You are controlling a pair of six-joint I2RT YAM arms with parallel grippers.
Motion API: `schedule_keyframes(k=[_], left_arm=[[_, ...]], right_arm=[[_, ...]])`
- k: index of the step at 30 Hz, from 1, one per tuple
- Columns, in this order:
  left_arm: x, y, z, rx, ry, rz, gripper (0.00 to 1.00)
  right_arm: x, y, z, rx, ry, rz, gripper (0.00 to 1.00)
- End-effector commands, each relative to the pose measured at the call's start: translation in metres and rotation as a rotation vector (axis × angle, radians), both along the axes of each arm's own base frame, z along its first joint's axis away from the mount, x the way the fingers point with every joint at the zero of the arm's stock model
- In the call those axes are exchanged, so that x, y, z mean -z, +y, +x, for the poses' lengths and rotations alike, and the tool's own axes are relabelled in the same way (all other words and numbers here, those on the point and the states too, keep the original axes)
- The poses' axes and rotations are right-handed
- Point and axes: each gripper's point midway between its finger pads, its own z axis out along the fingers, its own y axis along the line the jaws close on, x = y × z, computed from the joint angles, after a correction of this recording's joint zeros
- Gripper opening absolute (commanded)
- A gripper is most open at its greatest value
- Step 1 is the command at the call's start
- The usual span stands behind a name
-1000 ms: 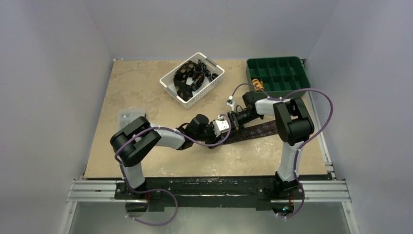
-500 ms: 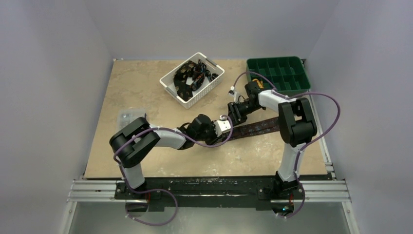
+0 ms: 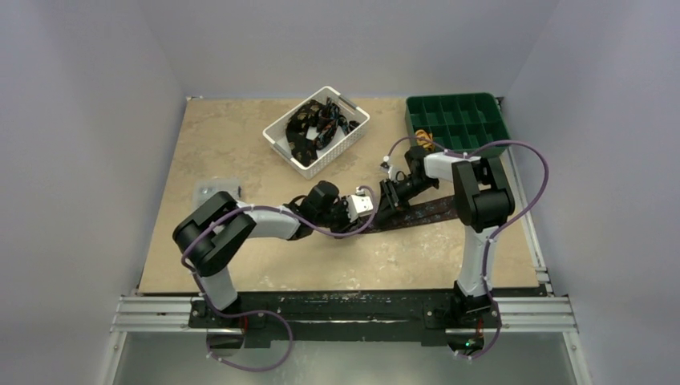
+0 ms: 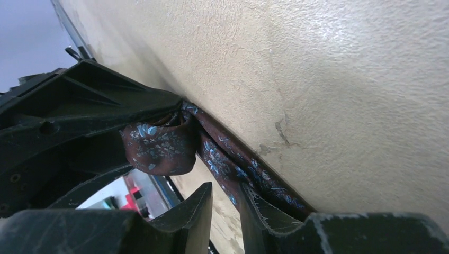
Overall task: Roll the ties
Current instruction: Roll the tie at the center of the board.
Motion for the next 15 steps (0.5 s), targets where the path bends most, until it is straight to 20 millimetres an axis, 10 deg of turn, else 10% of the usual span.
schedule_keyframes(k=[1,6,15], left_arm=[[-0.023,0.007,0.003,0.076,0.01,-0.049,0.26],[-0.033,0.005,-0.007,0.186,-0.019,-0.073,0.28],[0.016,0.032,-0.015,0.192,0.119,0.174,0.3]], right_arm=[[0.039,-0.021,0.005,-0.018,-0.02,-0.17,0.27],[0.043,-0.023,0.004,-0.014,-0.017,-0.183,0.28],[0.039,-0.023,0.008,-0.019,-0.04,-0.181,0.29]])
